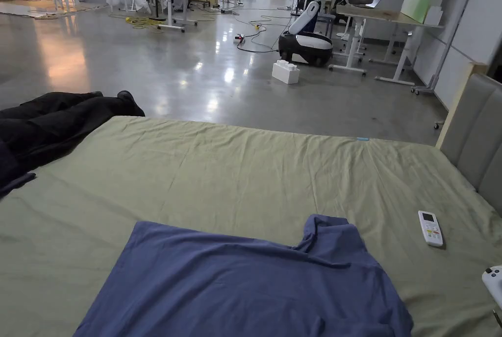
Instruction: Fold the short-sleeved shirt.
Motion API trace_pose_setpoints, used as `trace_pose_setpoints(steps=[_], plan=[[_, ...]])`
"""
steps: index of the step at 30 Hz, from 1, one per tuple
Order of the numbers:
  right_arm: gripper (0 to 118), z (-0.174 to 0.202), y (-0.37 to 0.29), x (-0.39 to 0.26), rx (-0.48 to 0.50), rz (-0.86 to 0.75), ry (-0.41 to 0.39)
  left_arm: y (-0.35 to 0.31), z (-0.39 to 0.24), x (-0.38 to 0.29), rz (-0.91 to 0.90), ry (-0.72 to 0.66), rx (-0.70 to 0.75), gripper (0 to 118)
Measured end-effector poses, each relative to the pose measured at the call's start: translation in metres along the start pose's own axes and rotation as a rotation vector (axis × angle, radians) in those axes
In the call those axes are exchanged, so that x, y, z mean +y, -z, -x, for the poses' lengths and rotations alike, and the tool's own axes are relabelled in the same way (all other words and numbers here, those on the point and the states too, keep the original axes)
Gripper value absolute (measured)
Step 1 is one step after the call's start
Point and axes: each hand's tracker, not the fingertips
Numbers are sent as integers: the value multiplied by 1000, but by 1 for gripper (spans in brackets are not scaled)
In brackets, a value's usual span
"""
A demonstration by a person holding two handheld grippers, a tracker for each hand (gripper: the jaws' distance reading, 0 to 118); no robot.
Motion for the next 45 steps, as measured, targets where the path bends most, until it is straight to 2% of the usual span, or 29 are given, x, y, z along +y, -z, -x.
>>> trace_pose_setpoints(steps=[6, 8, 9, 10, 11, 12, 13, 14, 16, 18, 22, 24, 26, 28, 29, 30, 31, 32, 33, 34, 40, 45], plan=[[3, 8, 18, 0, -6, 40, 5, 12, -5, 7, 47, -24, 13, 4], [9, 9, 18, 3, -13, 50, 13, 13, -5, 10, 63, -20, 8, 4], [20, 8, 16, 5, -16, 56, 17, 12, -5, 12, 71, -12, 4, 5], [38, 7, 12, 7, -25, 63, 23, 9, -6, 15, 78, 0, 1, 9], [57, 6, 5, 9, -37, 66, 30, 6, -6, 17, 78, 6, -1, 17], [81, 5, -4, 13, -54, 69, 41, 1, -6, 19, 71, 14, -5, 30], [91, 2, -13, 16, -62, 61, 61, -6, -7, 22, 41, 20, -1, 40], [92, -1, -23, 19, -61, 27, 108, -13, -7, 27, -2, 26, 11, 52], [92, -5, -42, 28, -39, -45, 166, -27, -10, 37, -85, 33, 5, 58], [92, -6, -59, 41, -23, -134, 202, -38, -14, 50, -176, 43, 4, 62], [93, 2, -84, 70, -38, -333, 244, -57, -33, 75, -362, 67, 13, 62], [91, 8, -91, 83, -11, -482, 278, -65, -45, 84, -461, 54, 17, 61], [83, 15, -97, 94, -17, -564, 317, -71, -57, 91, -548, 28, 18, 60], [52, 25, -102, 107, -43, -660, 370, -79, -74, 97, -654, 11, 44, 52], [35, 28, -104, 111, -50, -701, 385, -82, -81, 98, -694, 2, 64, 42], [16, 32, -105, 115, -43, -743, 414, -88, -91, 99, -738, -9, 81, 25], [13, 36, -107, 117, -48, -783, 433, -92, -97, 100, -774, -20, 91, 15], [11, 39, -108, 121, -54, -804, 440, -95, -102, 99, -802, -35, 96, 11], [3, 42, -111, 124, -51, -823, 448, -98, -108, 99, -830, -49, 98, 9], [2, 44, -113, 126, -42, -857, 452, -97, -107, 99, -854, -58, 87, 3], [0, 50, -121, 134, -78, -904, 409, -102, -102, 97, -872, -74, 85, 0], [0, 47, -115, 135, -67, -873, 399, -96, -67, 82, -719, -87, 70, 0]])
